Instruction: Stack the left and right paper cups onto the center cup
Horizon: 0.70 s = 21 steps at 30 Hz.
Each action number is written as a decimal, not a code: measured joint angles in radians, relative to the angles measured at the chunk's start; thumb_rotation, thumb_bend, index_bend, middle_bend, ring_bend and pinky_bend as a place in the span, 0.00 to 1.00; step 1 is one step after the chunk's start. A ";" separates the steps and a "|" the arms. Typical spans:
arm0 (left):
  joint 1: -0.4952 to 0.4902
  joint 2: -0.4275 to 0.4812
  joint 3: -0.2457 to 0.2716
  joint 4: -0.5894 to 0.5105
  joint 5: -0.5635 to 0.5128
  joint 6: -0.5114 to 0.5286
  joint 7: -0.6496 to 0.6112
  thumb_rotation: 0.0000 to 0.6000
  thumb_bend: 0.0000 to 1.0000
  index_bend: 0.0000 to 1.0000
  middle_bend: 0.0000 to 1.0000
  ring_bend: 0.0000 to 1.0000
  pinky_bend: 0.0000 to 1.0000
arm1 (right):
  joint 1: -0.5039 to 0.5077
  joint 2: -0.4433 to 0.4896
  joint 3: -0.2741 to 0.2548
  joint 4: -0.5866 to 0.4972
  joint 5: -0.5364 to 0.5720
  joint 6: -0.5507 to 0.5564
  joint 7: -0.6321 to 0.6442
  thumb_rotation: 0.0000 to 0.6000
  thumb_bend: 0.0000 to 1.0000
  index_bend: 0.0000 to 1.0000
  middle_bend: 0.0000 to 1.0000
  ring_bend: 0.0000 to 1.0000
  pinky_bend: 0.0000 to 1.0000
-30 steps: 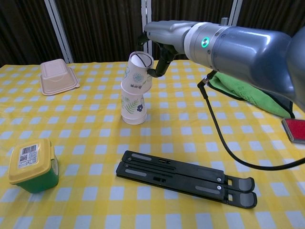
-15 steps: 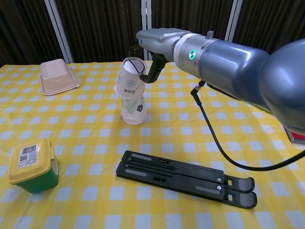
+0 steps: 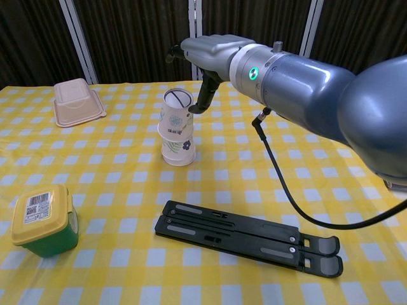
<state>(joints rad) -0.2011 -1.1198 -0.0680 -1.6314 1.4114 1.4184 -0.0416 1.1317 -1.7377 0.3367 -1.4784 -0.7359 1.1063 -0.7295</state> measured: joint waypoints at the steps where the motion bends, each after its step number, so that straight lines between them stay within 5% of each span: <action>1: 0.000 0.000 0.000 0.000 0.000 0.000 0.003 1.00 0.10 0.00 0.00 0.00 0.00 | -0.003 0.002 0.000 -0.004 -0.003 0.003 0.001 1.00 0.17 0.12 0.00 0.00 0.00; 10: 0.004 -0.003 -0.007 0.002 -0.007 -0.001 0.013 1.00 0.10 0.00 0.00 0.00 0.00 | -0.048 0.052 -0.015 -0.072 -0.039 0.043 0.017 1.00 0.27 0.35 0.02 0.00 0.00; 15: 0.006 -0.003 -0.010 -0.004 -0.003 0.005 0.021 1.00 0.10 0.00 0.00 0.00 0.00 | -0.072 0.075 -0.038 -0.105 -0.074 0.051 0.033 1.00 0.34 0.27 0.00 0.00 0.00; 21: 0.009 -0.005 -0.010 0.003 -0.008 0.001 0.027 1.00 0.10 0.00 0.00 0.00 0.00 | -0.127 0.105 -0.085 -0.137 -0.124 0.107 0.037 1.00 0.19 0.15 0.00 0.00 0.00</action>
<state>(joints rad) -0.1920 -1.1252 -0.0783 -1.6287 1.4034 1.4192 -0.0146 1.0047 -1.6329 0.2519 -1.6155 -0.8597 1.2129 -0.6921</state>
